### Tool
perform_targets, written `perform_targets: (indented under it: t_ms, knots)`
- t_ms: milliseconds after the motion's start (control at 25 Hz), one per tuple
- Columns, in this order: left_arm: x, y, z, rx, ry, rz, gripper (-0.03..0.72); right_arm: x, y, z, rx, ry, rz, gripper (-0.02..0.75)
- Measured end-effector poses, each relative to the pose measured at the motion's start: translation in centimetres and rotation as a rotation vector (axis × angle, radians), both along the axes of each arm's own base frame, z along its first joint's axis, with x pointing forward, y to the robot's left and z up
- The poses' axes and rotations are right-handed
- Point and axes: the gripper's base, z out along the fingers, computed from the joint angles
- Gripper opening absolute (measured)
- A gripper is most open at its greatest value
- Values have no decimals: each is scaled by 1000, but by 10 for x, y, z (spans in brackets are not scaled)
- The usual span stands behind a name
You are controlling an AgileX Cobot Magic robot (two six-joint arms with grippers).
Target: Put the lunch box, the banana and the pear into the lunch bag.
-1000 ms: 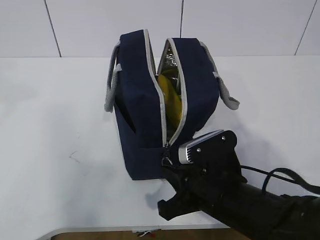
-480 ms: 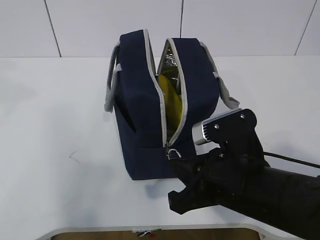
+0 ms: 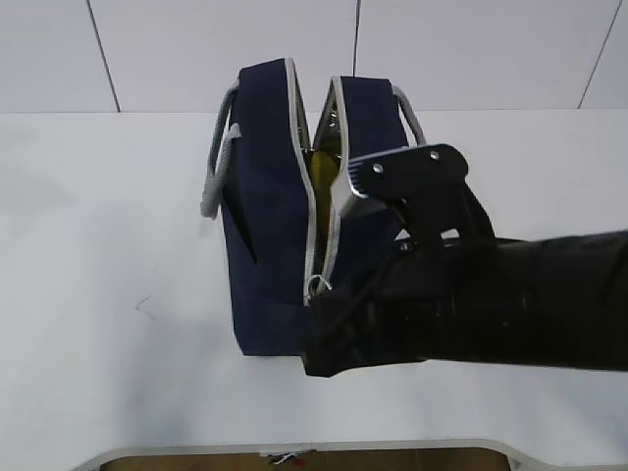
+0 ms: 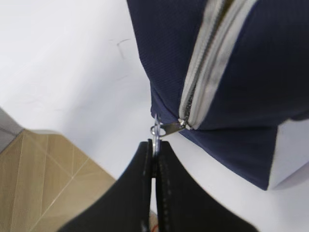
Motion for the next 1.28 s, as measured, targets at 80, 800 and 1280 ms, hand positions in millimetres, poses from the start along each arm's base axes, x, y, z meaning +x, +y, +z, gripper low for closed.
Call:
perform_targets:
  t_ms: [80,800,1280]
  knots:
    - [2,0,-15,13,48,-6,265,3,5,13,-26,29,24,13]
    - [9,-3,-124,127,147,-188,250,21,30,97,-95,58,108,13]
    - [6,-26,-147,68,20,-306,318,37,41,122,-116,-17,117,13]
